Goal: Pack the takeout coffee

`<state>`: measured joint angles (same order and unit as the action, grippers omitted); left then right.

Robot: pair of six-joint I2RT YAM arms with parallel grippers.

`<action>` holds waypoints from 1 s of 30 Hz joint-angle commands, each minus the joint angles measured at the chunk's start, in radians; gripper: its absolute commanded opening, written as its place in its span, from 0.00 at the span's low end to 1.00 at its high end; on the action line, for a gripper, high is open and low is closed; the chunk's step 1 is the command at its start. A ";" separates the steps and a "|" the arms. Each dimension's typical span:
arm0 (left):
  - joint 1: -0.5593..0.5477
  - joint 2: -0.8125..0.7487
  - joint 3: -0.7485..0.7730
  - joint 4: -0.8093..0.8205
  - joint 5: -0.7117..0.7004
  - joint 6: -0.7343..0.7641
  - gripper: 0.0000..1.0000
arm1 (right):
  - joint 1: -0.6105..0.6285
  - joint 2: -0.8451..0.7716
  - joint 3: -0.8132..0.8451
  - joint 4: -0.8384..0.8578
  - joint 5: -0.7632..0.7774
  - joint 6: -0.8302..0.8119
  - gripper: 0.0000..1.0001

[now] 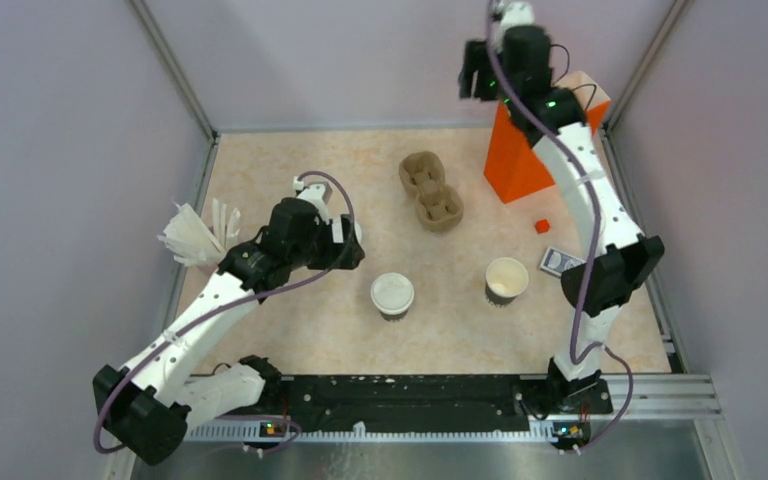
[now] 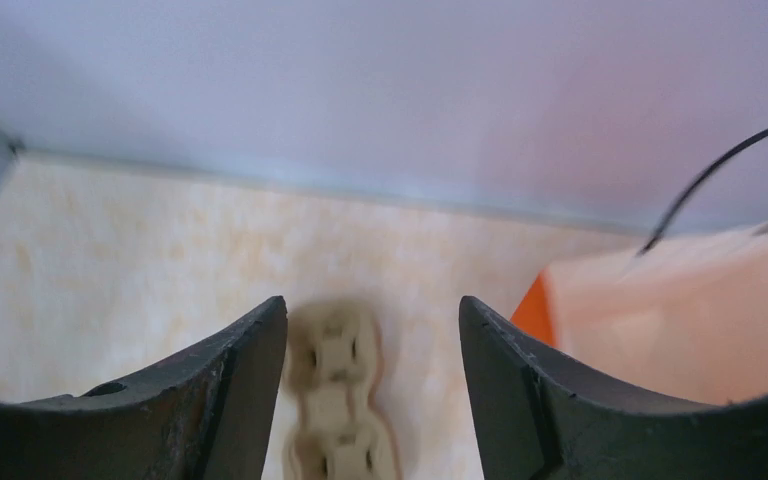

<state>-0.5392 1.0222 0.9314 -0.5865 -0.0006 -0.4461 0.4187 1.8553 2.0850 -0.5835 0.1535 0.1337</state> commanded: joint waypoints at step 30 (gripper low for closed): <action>-0.001 0.048 0.083 -0.067 0.223 0.002 0.95 | -0.255 0.196 0.301 -0.285 -0.225 -0.357 0.55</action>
<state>-0.5392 1.0580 0.9688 -0.6594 0.2176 -0.4725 0.1741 2.0357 2.3444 -0.8627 -0.0761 -0.1696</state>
